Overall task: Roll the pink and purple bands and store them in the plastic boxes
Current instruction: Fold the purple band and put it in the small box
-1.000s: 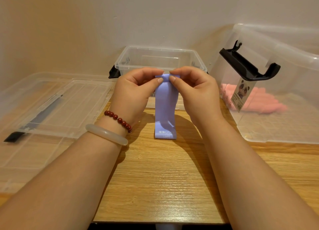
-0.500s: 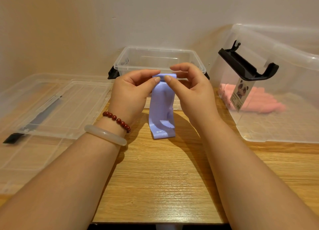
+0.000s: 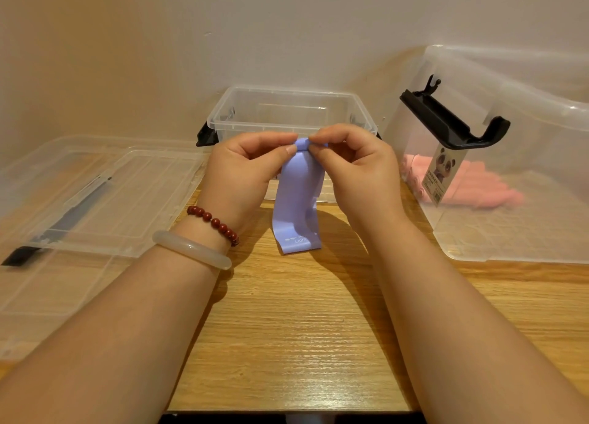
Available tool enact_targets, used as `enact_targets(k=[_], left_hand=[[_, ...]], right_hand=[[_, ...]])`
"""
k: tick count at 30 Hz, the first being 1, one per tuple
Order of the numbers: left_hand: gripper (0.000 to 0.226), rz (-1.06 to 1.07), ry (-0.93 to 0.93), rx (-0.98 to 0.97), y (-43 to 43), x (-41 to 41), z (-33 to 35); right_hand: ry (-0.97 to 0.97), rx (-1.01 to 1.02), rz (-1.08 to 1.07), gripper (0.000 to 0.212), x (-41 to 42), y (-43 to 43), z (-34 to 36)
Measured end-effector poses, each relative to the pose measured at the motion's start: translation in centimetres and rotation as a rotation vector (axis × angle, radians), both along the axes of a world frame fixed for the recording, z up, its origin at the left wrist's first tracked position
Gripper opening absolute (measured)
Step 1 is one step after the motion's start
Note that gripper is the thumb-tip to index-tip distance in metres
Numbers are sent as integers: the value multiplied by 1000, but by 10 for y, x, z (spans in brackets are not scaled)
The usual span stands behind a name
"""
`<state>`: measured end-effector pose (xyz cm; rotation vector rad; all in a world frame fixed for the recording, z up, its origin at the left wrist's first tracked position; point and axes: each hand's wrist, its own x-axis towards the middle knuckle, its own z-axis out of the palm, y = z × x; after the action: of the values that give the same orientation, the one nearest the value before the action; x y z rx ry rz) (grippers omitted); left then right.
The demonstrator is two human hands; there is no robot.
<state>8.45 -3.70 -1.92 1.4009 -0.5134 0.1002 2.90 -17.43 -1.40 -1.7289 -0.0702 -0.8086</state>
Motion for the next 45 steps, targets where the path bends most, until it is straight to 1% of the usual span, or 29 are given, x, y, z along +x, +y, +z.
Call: enact_targets(k=[5, 11, 13, 15, 18, 22, 25, 28, 32, 36, 42, 45], left_hand=[[22, 68, -65, 5, 1, -1, 2], [24, 12, -67, 33, 0, -2, 1], [25, -23, -27, 31, 0, -1, 0], [19, -30, 4, 23, 1, 1, -2], [15, -10, -3, 25, 1, 1, -1], [19, 36, -44, 33, 2, 0, 1], [19, 51, -75, 37, 2, -2, 2], [20, 47, -73, 28, 2, -2, 4], [23, 4, -21, 20, 1, -2, 2], [18, -17, 20, -10, 0, -1, 0], [21, 55, -34, 7, 1, -1, 2], [21, 62, -58, 27, 1, -2, 3]], right_hand=[[53, 21, 25, 15, -1, 3, 0], [67, 14, -16, 12, 0, 0, 1], [65, 24, -18, 14, -1, 0, 1], [68, 35, -8, 18, -1, -1, 2], [57, 43, 7, 23, -1, 0, 2], [73, -12, 21, 15, -3, 1, 1], [71, -18, 43, 19, -3, 2, 1], [52, 3, 17, 16, -1, 1, 1], [36, 34, 8, 20, 0, -1, 0], [31, 50, 8, 22, 0, -1, 1], [64, -9, 33, 20, 0, 0, -1], [65, 16, 46, 19, 1, 0, -2]])
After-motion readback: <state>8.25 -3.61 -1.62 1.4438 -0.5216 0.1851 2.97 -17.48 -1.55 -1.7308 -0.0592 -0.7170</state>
